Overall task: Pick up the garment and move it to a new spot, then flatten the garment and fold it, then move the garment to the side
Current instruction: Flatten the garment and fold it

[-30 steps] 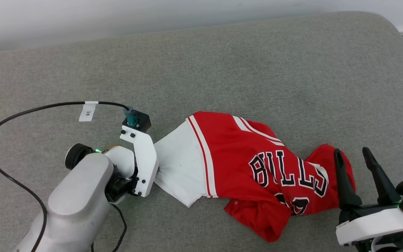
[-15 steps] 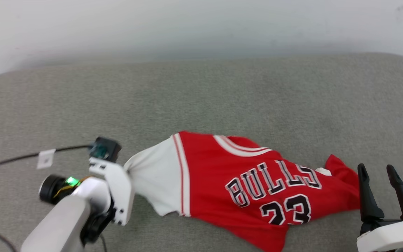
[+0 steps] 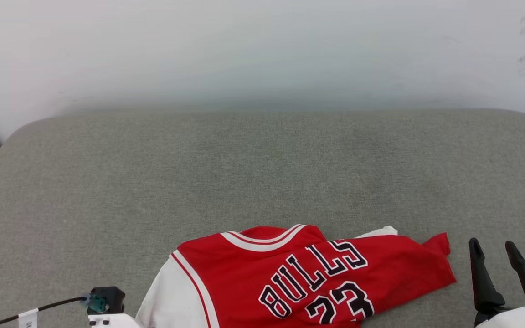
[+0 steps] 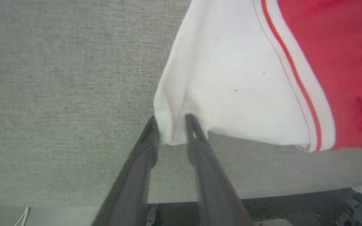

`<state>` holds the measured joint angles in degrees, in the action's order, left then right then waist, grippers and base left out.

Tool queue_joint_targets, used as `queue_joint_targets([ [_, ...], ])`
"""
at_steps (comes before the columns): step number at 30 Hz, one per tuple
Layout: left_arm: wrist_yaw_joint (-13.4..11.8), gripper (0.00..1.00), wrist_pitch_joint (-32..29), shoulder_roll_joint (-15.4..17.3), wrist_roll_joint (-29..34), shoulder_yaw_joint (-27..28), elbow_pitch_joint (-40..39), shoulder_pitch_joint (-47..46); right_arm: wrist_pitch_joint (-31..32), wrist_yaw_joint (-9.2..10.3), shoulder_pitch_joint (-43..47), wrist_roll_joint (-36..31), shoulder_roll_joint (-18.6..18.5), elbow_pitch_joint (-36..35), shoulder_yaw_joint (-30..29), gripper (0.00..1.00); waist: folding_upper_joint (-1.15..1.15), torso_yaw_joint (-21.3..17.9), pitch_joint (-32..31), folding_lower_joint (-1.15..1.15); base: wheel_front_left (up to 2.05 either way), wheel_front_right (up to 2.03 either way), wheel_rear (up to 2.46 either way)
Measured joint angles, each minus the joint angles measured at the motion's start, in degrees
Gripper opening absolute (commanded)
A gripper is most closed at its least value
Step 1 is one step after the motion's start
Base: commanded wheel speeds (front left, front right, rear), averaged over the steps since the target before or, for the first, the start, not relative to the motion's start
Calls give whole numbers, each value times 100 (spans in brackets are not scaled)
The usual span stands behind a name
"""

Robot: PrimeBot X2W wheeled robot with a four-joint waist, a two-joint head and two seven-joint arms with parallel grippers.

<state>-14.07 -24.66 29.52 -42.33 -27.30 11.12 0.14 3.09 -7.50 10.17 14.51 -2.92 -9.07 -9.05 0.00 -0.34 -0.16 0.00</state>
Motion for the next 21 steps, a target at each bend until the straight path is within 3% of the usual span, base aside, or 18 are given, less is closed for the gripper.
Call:
queue_joint_targets([
  [4, 29, 100, 482, -144, 148, 13, -33, -57, 111, 0, 32, 27, 0, 0, -62, 100, 0, 1, -48, 0, 0, 0, 0],
  [13, 10, 100, 2426, -538, 816, 177, -453, -626, 676, 0, -3, 118, 1, 179, -238, 100, 0, -38, -133, 0, 0, 0, 0],
  [21, 38, 100, 3608, -929, 1112, 210, -717, -862, 2304, 0, -385, 300, -170, 788, -333, 100, 0, 25, -125, 0, 0, 0, 0],
])
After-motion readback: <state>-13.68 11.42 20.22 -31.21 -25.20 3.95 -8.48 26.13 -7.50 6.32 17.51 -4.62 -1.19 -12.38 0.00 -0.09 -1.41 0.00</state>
